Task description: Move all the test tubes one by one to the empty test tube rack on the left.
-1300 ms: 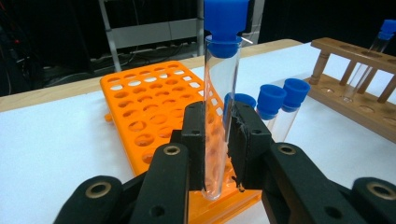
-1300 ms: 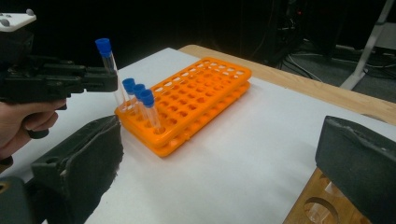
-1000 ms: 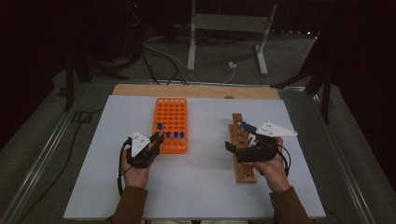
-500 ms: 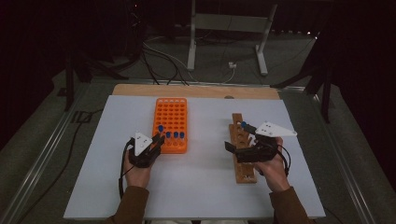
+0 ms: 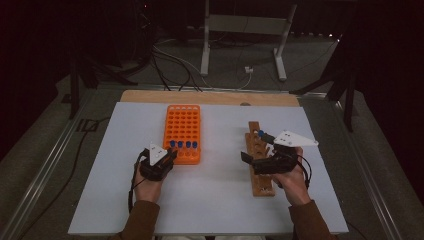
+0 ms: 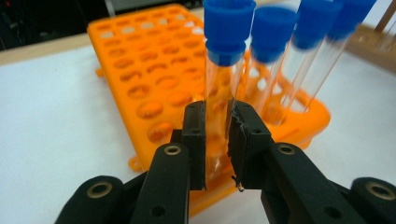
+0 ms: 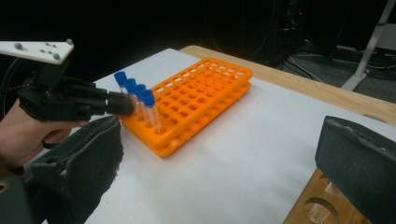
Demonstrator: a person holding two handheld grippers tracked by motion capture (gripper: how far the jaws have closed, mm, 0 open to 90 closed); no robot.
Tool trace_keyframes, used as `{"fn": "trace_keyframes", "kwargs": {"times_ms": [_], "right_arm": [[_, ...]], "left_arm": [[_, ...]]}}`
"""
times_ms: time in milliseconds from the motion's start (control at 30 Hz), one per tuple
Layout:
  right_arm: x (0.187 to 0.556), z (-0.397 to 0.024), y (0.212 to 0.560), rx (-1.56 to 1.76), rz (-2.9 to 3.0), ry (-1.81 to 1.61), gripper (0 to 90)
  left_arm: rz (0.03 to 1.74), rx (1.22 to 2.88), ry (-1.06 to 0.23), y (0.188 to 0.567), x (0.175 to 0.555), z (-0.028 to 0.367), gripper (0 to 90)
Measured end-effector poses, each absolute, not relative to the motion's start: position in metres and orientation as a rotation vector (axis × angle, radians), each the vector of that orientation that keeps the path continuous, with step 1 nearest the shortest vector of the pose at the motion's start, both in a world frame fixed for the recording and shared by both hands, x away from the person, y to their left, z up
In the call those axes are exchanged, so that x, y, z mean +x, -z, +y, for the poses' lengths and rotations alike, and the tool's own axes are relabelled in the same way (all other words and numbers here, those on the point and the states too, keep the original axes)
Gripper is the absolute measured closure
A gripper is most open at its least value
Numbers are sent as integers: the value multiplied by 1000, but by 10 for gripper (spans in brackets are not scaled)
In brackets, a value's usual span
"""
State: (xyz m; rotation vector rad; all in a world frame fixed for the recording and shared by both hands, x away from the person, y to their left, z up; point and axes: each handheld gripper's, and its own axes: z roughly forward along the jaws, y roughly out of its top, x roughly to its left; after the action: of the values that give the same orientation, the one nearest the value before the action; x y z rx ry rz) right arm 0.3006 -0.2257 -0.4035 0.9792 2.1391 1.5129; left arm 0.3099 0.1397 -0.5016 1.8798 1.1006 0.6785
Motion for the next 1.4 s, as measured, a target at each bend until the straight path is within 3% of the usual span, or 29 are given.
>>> {"fn": "trace_keyframes", "kwargs": {"times_ms": [600, 1033, 1400], "right_arm": [[304, -232, 403, 1013, 2101, -1518, 11], [310, -243, 397, 1064, 2033, -1517, 11], [327, -249, 404, 1121, 2041, -1445, 70]], "left_arm": [[1113, 1869, -636, 501, 310, 142, 766], [1086, 1774, -543, 494, 307, 153, 517], [1160, 1706, -584, 481, 302, 157, 99]]}}
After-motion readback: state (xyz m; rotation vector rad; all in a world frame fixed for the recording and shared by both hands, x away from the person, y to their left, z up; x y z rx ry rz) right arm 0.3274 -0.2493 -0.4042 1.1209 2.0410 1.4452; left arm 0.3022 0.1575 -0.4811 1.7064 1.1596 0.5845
